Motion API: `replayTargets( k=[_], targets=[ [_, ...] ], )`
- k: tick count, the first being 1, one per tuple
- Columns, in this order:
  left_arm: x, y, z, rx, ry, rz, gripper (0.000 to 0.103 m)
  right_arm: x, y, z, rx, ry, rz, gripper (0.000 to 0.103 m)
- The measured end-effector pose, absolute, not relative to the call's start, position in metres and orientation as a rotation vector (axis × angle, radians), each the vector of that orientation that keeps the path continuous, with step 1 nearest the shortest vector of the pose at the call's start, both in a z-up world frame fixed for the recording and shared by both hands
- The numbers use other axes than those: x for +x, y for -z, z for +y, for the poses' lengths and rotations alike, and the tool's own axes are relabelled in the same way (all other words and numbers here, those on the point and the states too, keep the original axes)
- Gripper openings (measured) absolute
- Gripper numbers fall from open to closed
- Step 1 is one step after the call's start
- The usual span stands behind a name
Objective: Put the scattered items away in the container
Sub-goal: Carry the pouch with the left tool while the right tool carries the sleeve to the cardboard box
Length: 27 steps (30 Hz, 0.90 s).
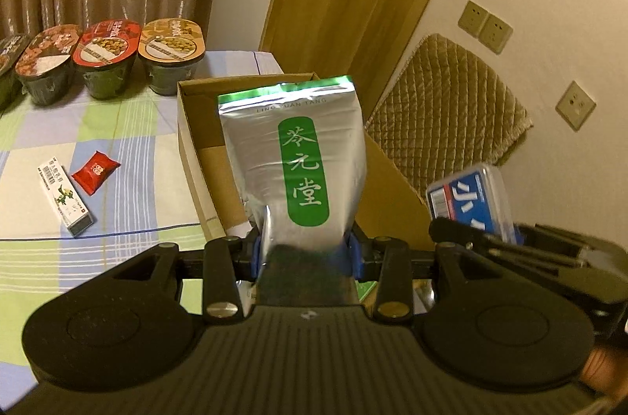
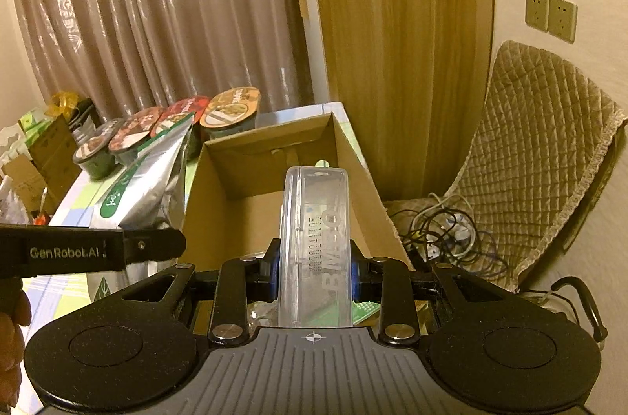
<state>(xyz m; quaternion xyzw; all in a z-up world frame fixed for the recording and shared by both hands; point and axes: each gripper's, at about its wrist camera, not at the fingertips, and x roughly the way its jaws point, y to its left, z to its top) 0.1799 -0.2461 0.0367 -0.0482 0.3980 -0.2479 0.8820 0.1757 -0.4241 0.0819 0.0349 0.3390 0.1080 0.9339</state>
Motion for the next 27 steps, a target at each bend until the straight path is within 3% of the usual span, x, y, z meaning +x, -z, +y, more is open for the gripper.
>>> replayTargets(
  k=[27],
  targets=[
    [0.217, -0.012, -0.26, -0.21, 0.495, 0.851, 0.035, 0.206, -0.065, -0.434, 0.071, -0.217, 0.708, 0.034]
  ],
)
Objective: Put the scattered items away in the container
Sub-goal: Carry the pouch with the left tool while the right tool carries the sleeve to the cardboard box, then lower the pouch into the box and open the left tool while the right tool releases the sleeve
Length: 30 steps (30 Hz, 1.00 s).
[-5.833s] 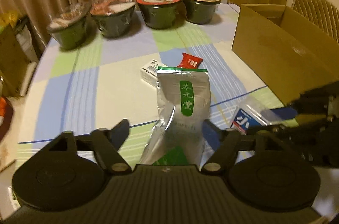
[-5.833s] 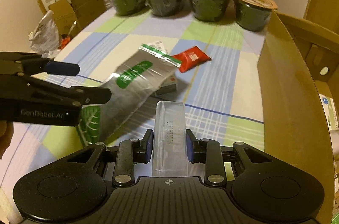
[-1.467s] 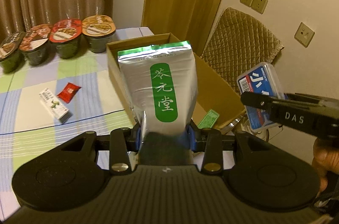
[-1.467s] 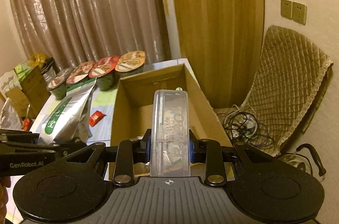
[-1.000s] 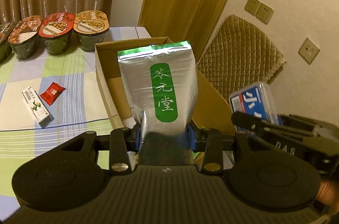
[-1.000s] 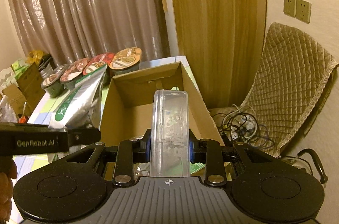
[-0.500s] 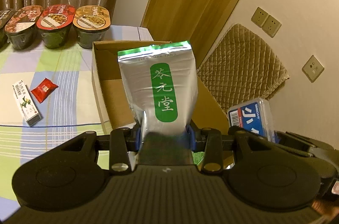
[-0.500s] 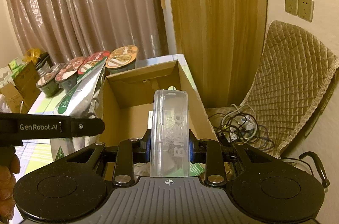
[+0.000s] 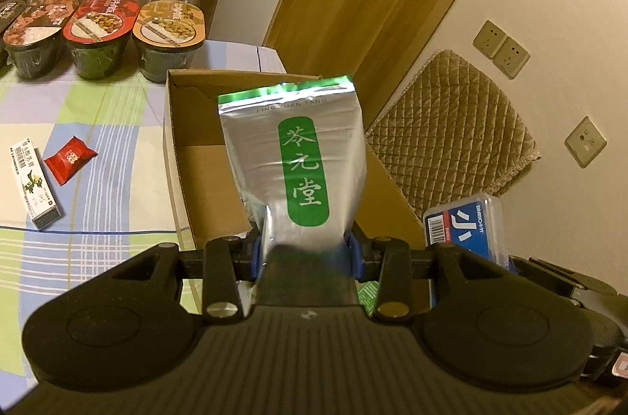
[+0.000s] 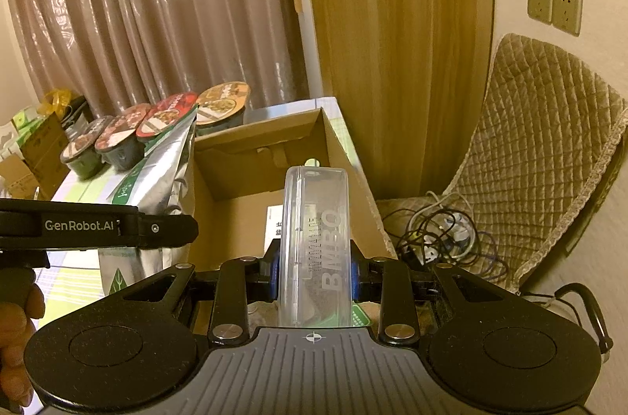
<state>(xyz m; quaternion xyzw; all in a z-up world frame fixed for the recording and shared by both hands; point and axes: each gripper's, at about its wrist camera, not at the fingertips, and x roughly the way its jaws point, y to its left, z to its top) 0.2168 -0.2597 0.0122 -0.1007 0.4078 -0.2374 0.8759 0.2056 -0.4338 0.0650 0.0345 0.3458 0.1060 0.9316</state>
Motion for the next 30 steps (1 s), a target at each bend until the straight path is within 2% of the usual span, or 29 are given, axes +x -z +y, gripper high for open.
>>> replayTargets(
  k=[4, 8, 30],
  targets=[
    [0.219, -0.01, -0.262, -0.208, 0.493, 0.856, 0.035, 0.206, -0.064, -0.433, 0.071, -0.217, 0.708, 0.034],
    [0.221, -0.007, -0.262, -0.197, 0.475, 0.864, 0.043, 0.208, -0.063, -0.433, 0.071, -0.216, 0.71, 0.034],
    [0.211, -0.004, -0.246, -0.176, 0.439, 0.853, 0.042, 0.207, -0.058, -0.427, 0.07, -0.222, 0.719, 0.034]
  ],
)
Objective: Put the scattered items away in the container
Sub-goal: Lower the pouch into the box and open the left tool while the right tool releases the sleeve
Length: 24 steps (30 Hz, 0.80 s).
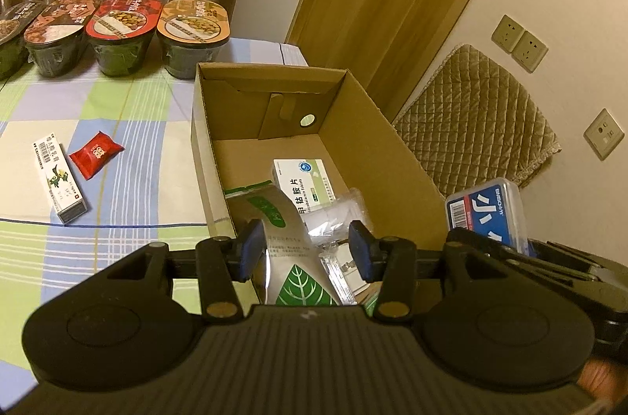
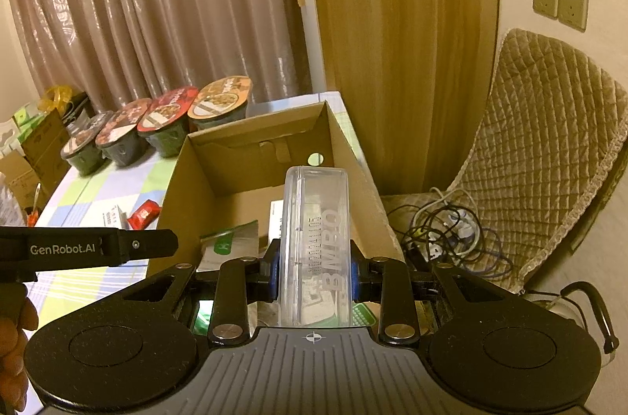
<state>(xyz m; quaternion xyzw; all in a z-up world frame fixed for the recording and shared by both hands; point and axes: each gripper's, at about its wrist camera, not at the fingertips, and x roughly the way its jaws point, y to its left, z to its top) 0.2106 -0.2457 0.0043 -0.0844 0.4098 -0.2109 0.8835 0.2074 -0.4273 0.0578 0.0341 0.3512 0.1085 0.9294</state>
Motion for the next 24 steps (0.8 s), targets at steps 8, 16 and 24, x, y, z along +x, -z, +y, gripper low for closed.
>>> replayTargets(
  k=[8, 16, 24],
  targets=[
    [0.207, -0.004, -0.241, -0.173, 0.435, 0.851, 0.044, 0.211, -0.057, -0.424, 0.059, -0.226, 0.722, 0.034],
    [0.206, -0.003, -0.234, -0.181, 0.427, 0.854, 0.044, 0.215, -0.055, -0.418, 0.052, -0.239, 0.714, 0.034],
    [0.206, -0.002, -0.228, -0.187, 0.418, 0.856, 0.045, 0.216, -0.052, -0.417, 0.048, -0.256, 0.703, 0.034]
  ],
)
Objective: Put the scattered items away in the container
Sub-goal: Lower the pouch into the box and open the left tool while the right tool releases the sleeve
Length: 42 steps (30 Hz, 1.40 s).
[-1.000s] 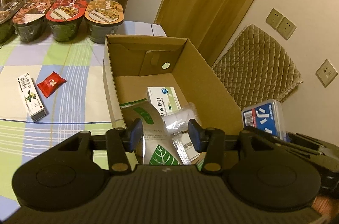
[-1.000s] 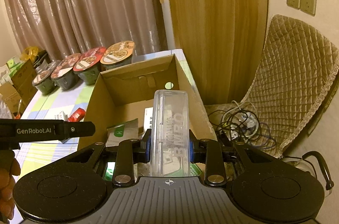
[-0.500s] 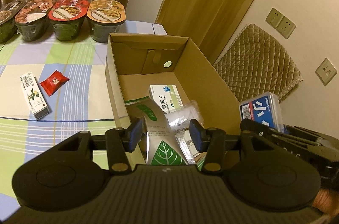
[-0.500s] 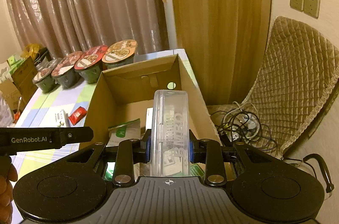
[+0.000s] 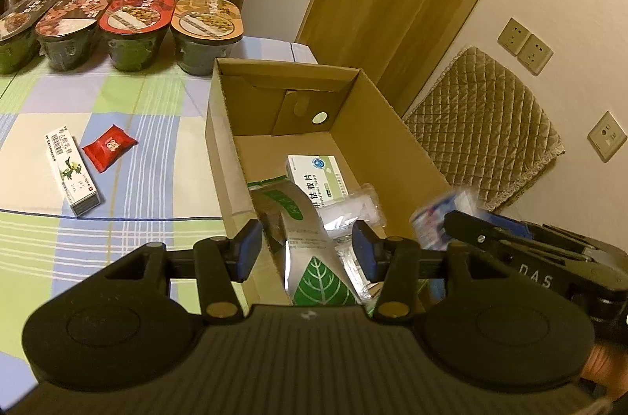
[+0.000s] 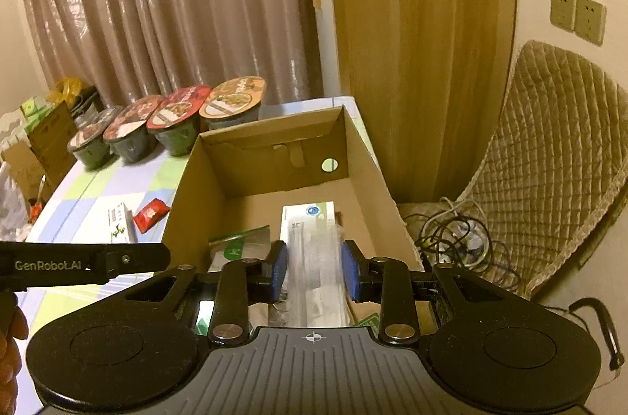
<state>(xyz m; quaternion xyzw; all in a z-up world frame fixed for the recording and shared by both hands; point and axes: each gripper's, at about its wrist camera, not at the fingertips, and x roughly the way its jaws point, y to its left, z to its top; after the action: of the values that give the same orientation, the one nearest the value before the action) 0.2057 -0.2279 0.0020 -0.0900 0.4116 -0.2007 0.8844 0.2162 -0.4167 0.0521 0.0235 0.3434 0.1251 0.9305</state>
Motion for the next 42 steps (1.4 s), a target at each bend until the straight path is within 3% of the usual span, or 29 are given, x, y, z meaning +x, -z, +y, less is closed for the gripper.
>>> replayTargets(
  k=[25, 39, 40, 41, 42],
  targets=[
    [0.191, -0.007, -0.213, -0.186, 0.414, 0.852, 0.05, 0.199, -0.053, -0.413, 0.043, -0.225, 0.741, 0.034],
    [0.161, -0.024, -0.172, -0.176, 0.373, 0.842, 0.069, 0.175, -0.077, -0.391, 0.021, -0.245, 0.719, 0.034],
    [0.159, -0.026, -0.168, -0.177, 0.368, 0.84, 0.069, 0.173, -0.08, -0.388, 0.022, -0.25, 0.716, 0.036],
    [0.156, -0.027, -0.163, -0.177, 0.362, 0.839, 0.069, 0.171, -0.082, -0.385, 0.022, -0.254, 0.713, 0.047],
    [0.153, -0.029, -0.157, -0.177, 0.355, 0.836, 0.07, 0.168, -0.085, -0.382, 0.024, -0.252, 0.7, 0.089]
  ],
)
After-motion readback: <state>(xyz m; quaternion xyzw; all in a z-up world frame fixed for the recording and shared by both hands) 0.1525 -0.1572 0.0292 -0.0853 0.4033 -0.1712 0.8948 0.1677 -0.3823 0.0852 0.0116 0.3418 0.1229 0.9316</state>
